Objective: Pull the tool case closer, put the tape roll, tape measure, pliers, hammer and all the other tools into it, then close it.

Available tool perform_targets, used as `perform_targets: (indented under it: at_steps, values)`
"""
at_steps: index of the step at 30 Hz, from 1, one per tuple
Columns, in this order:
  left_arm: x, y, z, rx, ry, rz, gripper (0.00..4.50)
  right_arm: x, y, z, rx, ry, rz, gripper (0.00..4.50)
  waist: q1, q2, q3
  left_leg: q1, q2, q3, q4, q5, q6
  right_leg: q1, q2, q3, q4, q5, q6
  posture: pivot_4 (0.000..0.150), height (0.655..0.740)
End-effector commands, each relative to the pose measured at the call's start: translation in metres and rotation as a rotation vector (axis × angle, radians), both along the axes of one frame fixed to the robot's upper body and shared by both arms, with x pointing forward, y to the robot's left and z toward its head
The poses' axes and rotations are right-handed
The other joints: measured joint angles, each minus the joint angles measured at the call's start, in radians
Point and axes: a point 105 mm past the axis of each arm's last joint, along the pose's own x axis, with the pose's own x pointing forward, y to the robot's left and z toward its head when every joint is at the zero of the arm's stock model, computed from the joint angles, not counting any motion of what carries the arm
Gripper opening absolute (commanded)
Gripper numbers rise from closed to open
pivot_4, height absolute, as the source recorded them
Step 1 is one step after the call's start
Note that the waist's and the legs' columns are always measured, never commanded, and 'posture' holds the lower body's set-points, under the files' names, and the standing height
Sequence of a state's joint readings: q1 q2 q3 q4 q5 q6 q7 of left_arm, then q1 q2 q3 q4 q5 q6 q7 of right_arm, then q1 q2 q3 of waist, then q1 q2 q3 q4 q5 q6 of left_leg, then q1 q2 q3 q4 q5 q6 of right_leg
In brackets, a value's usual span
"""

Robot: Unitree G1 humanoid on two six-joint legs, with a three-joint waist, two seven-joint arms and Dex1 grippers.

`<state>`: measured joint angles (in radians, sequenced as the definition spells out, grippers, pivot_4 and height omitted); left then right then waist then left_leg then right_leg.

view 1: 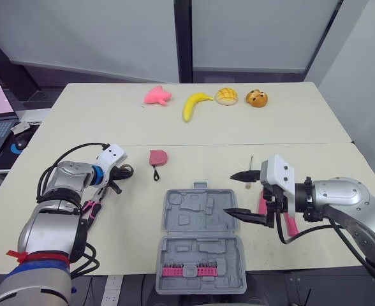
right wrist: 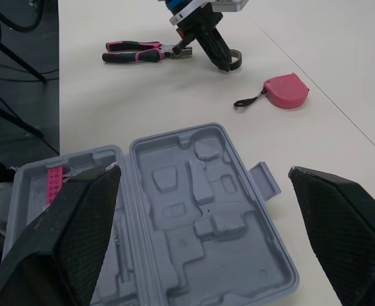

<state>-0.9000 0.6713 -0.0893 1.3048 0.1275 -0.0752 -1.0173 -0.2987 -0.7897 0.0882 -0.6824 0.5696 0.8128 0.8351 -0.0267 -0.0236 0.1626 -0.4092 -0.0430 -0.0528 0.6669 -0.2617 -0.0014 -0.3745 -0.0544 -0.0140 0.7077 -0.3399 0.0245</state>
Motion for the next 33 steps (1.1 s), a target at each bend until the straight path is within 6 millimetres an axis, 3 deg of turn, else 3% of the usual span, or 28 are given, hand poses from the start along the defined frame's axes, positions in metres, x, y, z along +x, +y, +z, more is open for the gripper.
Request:
perform_targets:
  at_steps: [1, 9, 12, 17, 21, 24, 33]
  values:
    - [0.001, 0.009, 0.023, -0.018, -0.049, -0.020, 0.02, -0.003, 0.001, 0.009, 0.002, -0.055, 0.008, 4.50, 0.000, 0.000, 0.000, 0.000, 0.000, 0.000, 0.000, 0.000, 0.000, 0.000, 0.000, 0.000, 0.000, 0.000, 0.000, 0.150, 0.7193]
    - [-0.022, 0.010, 0.052, -0.124, 0.009, -0.214, 0.02, -0.006, 0.000, 0.005, -0.005, -0.041, 0.012, 4.50, 0.000, 0.000, 0.000, 0.000, 0.000, 0.000, 0.000, 0.000, 0.000, 0.000, 0.000, 0.000, 0.001, 0.000, 0.000, 0.150, 0.7193]
    - [-0.033, -0.004, 0.058, -0.180, 0.057, -0.326, 0.02, -0.007, -0.001, 0.003, -0.017, -0.032, 0.017, 4.50, -0.001, 0.000, 0.000, 0.000, 0.000, 0.000, 0.001, 0.000, 0.000, 0.000, 0.000, 0.000, 0.002, 0.000, 0.000, 0.150, 0.7193]
    - [-0.056, -0.047, 0.062, -0.257, 0.117, -0.495, 0.02, -0.008, -0.004, -0.002, -0.048, -0.023, 0.017, 4.50, -0.004, 0.000, 0.000, 0.000, 0.000, -0.001, 0.001, 0.000, 0.000, 0.000, 0.000, 0.001, 0.002, 0.000, 0.000, 0.150, 0.7193]
    - [-0.072, -0.086, 0.054, -0.292, 0.163, -0.585, 0.02, -0.007, -0.005, -0.009, -0.082, -0.012, 0.003, 4.50, 0.000, 0.000, 0.000, 0.000, 0.000, -0.001, 0.001, 0.000, 0.000, 0.001, 0.000, 0.001, 0.001, 0.000, 0.000, 0.150, 0.7193]
    - [-0.073, -0.107, 0.042, -0.298, 0.180, -0.590, 0.02, -0.004, -0.006, -0.014, -0.106, -0.014, -0.024, 4.50, 0.001, 0.000, 0.000, 0.000, 0.000, -0.001, 0.002, 0.000, 0.000, 0.001, 0.000, 0.001, 0.001, 0.000, 0.000, 0.150, 0.7193]
    - [-0.072, -0.127, 0.012, -0.260, 0.220, -0.592, 0.02, -0.004, -0.009, -0.018, -0.130, -0.006, -0.052, 4.50, 0.000, 0.000, 0.000, 0.000, 0.000, -0.001, 0.003, 0.000, 0.000, 0.001, 0.000, 0.001, 0.003, 0.000, 0.000, 0.150, 0.7193]
